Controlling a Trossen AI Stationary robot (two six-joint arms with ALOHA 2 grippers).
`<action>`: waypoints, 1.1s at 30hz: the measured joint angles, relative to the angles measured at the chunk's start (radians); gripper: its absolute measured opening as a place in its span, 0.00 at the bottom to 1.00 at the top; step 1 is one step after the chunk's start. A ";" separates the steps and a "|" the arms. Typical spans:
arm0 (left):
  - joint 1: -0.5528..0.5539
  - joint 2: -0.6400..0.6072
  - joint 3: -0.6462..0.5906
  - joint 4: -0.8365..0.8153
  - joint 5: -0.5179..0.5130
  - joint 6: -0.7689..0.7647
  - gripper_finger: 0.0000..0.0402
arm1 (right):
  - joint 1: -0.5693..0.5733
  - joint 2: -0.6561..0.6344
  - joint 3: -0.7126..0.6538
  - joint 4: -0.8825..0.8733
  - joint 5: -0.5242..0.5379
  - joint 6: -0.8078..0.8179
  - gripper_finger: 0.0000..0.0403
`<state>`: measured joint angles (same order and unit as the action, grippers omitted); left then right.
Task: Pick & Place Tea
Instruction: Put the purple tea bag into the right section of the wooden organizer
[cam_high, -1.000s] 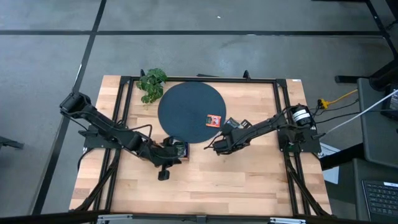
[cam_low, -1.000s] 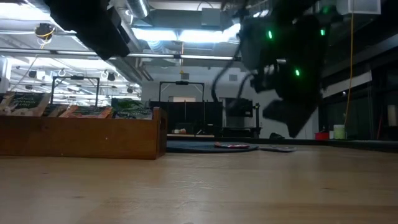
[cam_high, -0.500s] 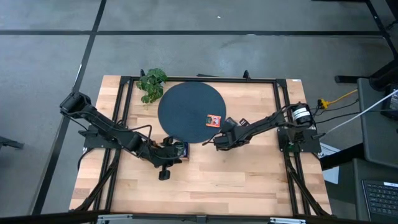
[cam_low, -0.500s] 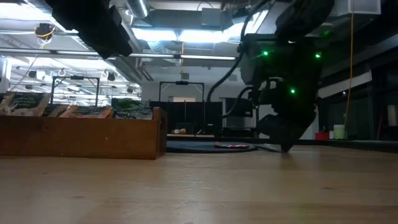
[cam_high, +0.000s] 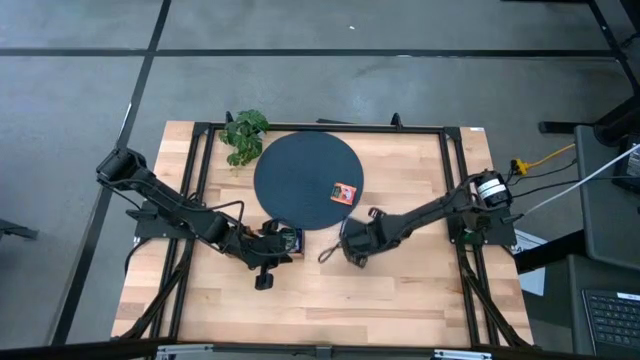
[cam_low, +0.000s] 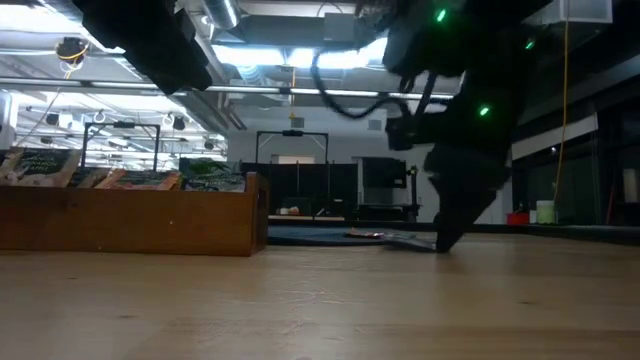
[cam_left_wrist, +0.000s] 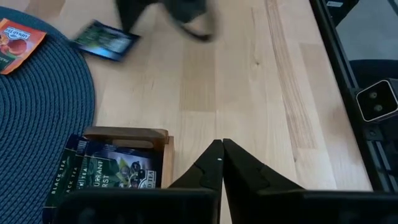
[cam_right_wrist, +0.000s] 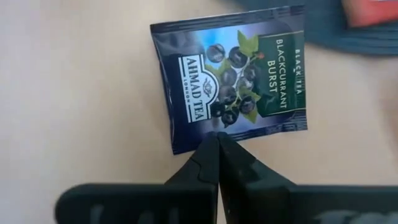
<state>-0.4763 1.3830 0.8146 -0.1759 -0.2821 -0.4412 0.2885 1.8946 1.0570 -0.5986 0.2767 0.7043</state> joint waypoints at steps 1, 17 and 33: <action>0.000 0.000 0.000 0.000 0.000 0.000 0.02 | 0.020 0.001 0.006 0.006 -0.017 -0.003 0.00; -0.033 0.271 0.149 0.142 0.054 0.178 0.01 | 0.248 0.015 0.148 0.192 -0.136 -0.004 0.01; -0.025 0.568 0.405 0.105 -0.139 0.236 0.01 | 0.361 0.011 0.272 -0.195 0.071 0.490 0.02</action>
<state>-0.5018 1.9509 1.2200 -0.0707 -0.4210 -0.2053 0.6493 1.9057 1.3289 -0.7931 0.3480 1.1945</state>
